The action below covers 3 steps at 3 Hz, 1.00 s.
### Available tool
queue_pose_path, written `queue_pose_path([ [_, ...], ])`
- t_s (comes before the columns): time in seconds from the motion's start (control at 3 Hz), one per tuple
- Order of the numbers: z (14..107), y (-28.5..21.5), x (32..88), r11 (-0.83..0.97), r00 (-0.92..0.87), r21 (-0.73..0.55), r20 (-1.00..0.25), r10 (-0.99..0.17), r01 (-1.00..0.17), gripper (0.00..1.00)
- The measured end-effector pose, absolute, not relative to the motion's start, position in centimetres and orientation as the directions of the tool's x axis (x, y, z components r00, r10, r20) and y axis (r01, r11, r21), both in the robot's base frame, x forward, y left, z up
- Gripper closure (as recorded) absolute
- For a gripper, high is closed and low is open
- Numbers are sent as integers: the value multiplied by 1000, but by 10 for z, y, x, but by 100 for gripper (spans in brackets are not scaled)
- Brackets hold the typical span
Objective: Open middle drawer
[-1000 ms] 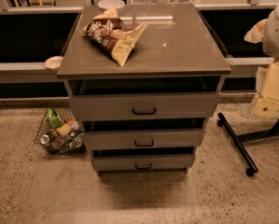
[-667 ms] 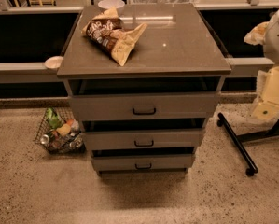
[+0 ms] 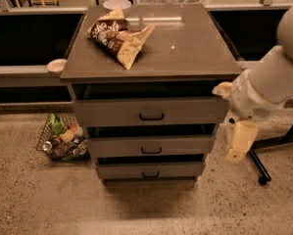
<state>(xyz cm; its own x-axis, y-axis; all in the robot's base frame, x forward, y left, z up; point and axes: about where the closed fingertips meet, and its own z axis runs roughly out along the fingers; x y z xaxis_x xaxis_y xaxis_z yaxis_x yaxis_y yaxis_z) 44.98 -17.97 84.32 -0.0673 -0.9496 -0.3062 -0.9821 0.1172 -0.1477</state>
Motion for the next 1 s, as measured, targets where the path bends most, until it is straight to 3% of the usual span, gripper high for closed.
queue_pose_path([
  [0.33, 776, -157, 450, 68, -39, -65, -368, -929, -996, 0],
  [1.0, 739, -163, 457, 38, -1, -98, -355, -935, -995, 0],
])
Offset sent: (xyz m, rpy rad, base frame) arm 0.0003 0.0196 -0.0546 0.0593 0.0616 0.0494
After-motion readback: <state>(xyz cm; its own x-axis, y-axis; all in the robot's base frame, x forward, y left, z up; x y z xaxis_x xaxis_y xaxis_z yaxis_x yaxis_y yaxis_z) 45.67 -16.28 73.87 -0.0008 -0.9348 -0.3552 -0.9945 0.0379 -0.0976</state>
